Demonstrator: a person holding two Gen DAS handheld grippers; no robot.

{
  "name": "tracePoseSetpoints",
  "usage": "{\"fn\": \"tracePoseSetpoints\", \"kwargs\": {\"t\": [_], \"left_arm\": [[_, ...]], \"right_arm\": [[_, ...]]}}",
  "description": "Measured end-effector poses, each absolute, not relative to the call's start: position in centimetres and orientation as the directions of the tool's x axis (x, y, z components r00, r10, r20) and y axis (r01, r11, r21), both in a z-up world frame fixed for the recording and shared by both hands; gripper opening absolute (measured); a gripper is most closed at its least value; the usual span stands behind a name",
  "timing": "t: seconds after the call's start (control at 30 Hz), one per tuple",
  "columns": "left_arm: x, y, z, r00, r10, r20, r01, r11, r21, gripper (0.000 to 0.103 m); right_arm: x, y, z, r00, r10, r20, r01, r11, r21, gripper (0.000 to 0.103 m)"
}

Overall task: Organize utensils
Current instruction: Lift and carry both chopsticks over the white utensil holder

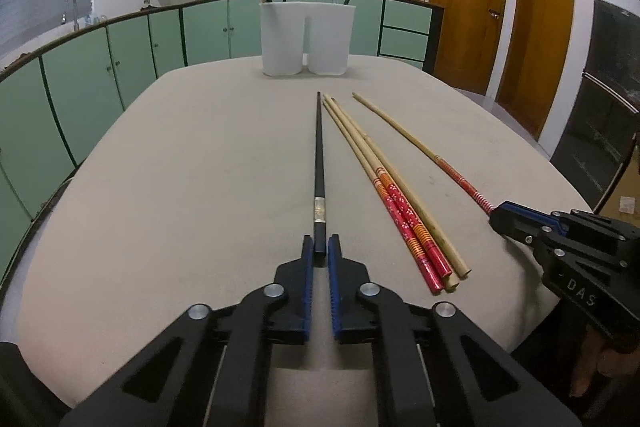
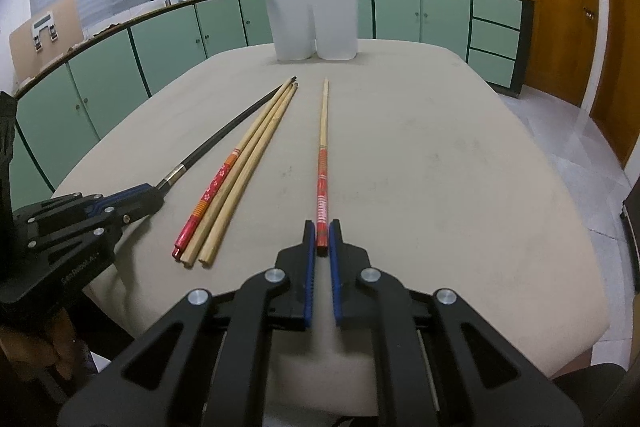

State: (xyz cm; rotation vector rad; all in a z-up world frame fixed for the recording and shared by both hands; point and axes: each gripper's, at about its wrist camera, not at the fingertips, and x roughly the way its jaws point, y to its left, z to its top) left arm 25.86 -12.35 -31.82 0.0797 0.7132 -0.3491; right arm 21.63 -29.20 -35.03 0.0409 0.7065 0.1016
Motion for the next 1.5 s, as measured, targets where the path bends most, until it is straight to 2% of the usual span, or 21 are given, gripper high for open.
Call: {"fn": "tracePoseSetpoints", "kwargs": {"t": [0.23,0.5,1.23,1.4,1.5], "left_arm": [[26.1,-12.0,-31.4,0.691,-0.304,-0.656,0.336,0.938,-0.082,0.006],[25.0,-10.6,-28.5,0.695,-0.294,-0.656,0.314,0.945,-0.09,0.006],[22.2,-8.0,-17.8,0.737,-0.332,-0.589,0.333,0.936,-0.11,0.006],[22.4,-8.0,-15.4,0.736,-0.358,-0.574,0.371,0.923,-0.1,0.006],[23.8,-7.6,-14.7,0.704,-0.381,-0.599,0.394,0.912,-0.117,0.006]], "right_arm": [[21.8,-29.3,-34.8,0.752,0.103,-0.652,-0.077,0.995,0.068,0.005],[20.5,-29.0,-32.2,0.77,0.117,-0.627,-0.091,0.993,0.073,0.005],[16.3,-29.8,-17.3,0.882,0.149,-0.447,-0.132,0.989,0.07,0.005],[17.6,-29.2,-16.0,0.875,0.164,-0.456,-0.167,0.985,0.034,0.005],[18.9,-29.1,-15.7,0.863,0.174,-0.474,-0.183,0.983,0.029,0.005]]}}
